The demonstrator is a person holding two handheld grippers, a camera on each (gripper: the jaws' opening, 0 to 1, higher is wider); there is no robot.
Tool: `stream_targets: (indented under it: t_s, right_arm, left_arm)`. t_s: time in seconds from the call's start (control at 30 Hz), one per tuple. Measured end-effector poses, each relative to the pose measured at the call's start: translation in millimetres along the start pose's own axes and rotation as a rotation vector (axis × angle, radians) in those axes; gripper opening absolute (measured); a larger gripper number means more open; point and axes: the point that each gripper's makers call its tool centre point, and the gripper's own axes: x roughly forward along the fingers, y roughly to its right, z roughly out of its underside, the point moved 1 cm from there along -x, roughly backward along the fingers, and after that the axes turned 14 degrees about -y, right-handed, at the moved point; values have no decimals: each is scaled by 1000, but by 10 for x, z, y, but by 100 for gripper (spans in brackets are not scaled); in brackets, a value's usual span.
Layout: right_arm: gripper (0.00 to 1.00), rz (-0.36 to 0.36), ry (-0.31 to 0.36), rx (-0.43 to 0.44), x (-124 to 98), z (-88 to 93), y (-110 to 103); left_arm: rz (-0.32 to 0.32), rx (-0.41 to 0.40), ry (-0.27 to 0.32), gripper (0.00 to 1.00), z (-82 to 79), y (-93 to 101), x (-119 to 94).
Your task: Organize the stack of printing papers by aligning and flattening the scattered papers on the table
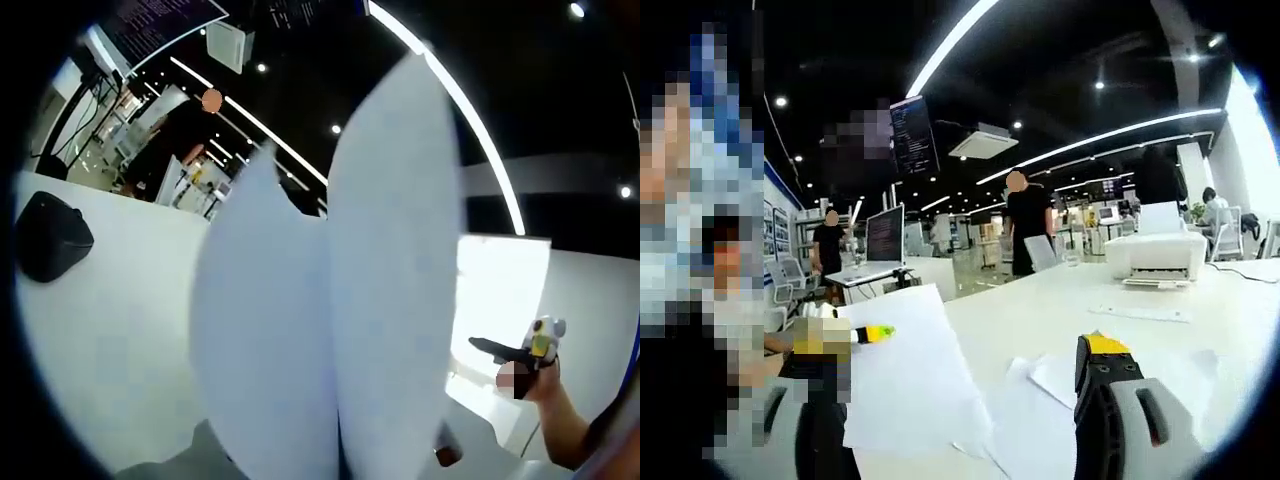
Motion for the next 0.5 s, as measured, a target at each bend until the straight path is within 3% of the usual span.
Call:
stream_targets:
  t_s: [0.5]
  right_arm:
    - [90, 46, 0, 41, -133, 144, 110]
  left_arm:
    - [-3, 0, -3, 6, 7, -5, 5]
